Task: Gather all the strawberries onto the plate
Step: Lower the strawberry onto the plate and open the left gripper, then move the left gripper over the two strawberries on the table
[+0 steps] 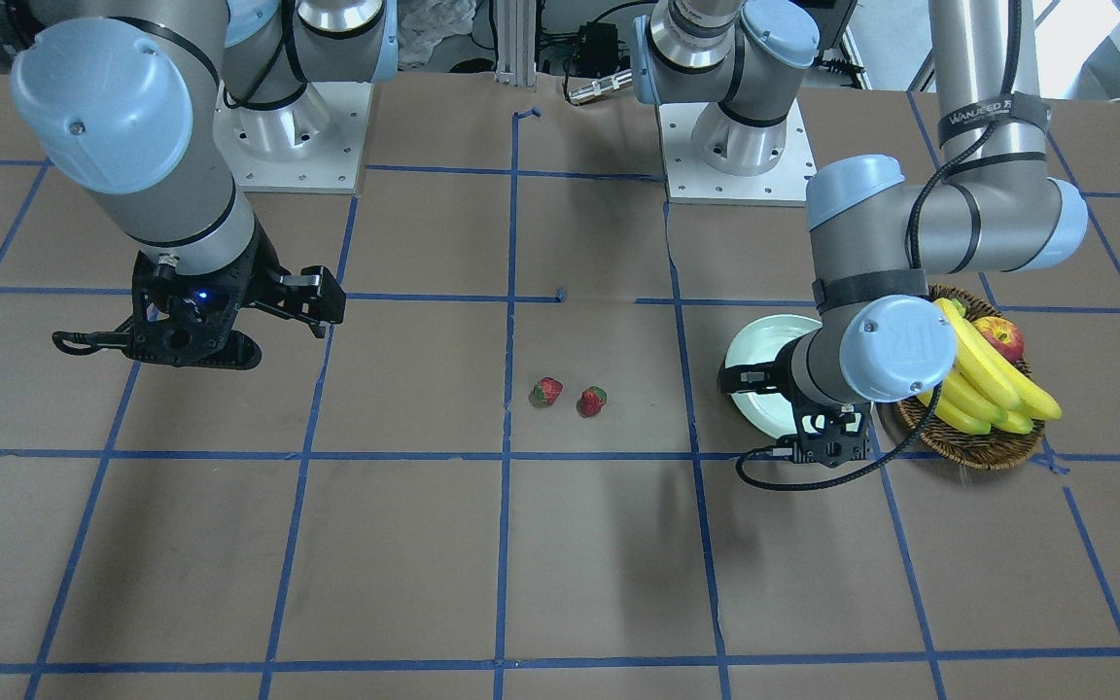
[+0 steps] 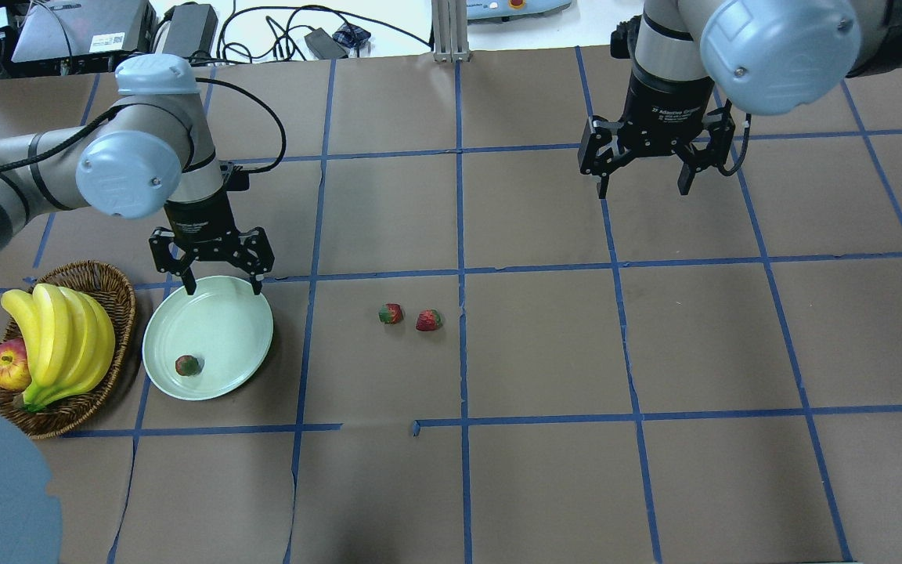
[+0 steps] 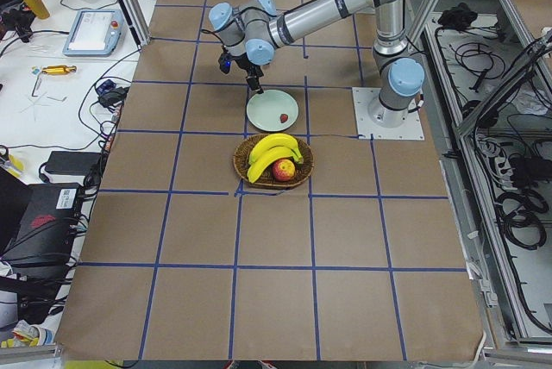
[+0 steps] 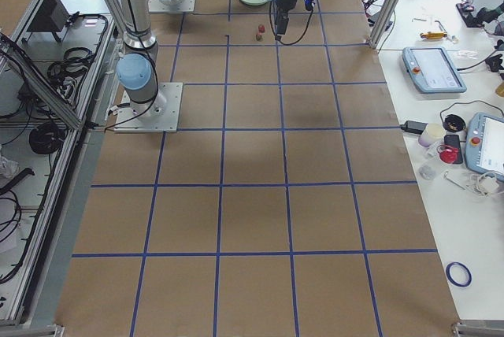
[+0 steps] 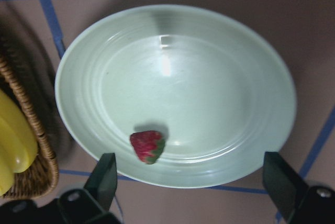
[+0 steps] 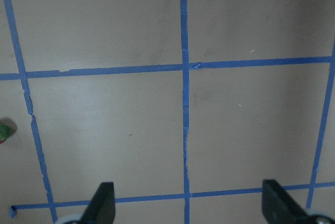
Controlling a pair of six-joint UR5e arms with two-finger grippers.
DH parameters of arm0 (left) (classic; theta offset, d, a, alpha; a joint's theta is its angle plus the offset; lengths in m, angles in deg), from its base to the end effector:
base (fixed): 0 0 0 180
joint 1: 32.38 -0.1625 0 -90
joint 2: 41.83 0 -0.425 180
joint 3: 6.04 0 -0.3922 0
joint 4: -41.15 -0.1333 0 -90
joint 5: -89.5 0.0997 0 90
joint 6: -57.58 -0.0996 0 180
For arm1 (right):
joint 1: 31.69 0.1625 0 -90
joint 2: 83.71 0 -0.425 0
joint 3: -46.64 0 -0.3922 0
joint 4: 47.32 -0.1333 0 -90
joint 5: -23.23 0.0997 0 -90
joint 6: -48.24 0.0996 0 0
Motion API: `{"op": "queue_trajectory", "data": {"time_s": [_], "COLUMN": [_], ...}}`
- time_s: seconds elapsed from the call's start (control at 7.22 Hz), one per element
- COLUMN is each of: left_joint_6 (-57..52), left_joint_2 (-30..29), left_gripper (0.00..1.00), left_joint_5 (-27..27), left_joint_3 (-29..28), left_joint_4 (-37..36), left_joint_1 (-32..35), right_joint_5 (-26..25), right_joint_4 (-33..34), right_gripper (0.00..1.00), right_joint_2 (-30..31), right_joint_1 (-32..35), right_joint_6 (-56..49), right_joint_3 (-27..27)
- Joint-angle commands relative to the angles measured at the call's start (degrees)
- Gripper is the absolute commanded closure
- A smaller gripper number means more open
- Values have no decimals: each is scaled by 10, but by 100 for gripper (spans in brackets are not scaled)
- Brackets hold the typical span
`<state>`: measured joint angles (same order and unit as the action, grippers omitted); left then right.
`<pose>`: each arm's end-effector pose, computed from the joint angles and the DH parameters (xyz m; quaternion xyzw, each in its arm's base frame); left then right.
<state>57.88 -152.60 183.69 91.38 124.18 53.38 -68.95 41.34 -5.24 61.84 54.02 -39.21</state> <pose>-0.0848 -0.5612 0.2459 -0.0322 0.9817 0.1851 0.0296 0.1636 -0.5483 0.4151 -0.0181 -0.9968 -0.0742 0.0251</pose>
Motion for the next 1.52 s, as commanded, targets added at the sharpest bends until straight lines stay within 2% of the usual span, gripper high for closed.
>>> {"op": "queue_trajectory", "data": {"time_s": [0.0, 0.28, 0.55, 0.97, 1.11, 1.38], "left_joint_6": [16, 15, 10, -1, -11, -20], "left_joint_2": [-10, -28, -51, -81, -86, -94], "left_gripper": [0, 0, 3, 10, 22, 66], "left_joint_5": [-48, -95, -102, -127, -126, -127], "left_joint_3": [-4, -3, -2, -1, -2, -3], "left_joint_4": [-32, -46, -46, -51, -52, -91], "left_joint_1": [54, 98, 131, 141, 141, 141], "right_joint_5": [1, 2, 1, 2, 1, 1], "right_joint_4": [0, 9, 13, 12, 12, 12], "right_gripper": [0, 0, 0, 0, 0, 0], "right_joint_2": [-1, -1, 0, -1, -1, -1], "right_joint_1": [-1, 0, -1, -1, -1, -1], "right_joint_6": [-1, -1, 0, -2, -2, -1], "right_joint_3": [-1, -18, -26, -30, -30, -30]}}
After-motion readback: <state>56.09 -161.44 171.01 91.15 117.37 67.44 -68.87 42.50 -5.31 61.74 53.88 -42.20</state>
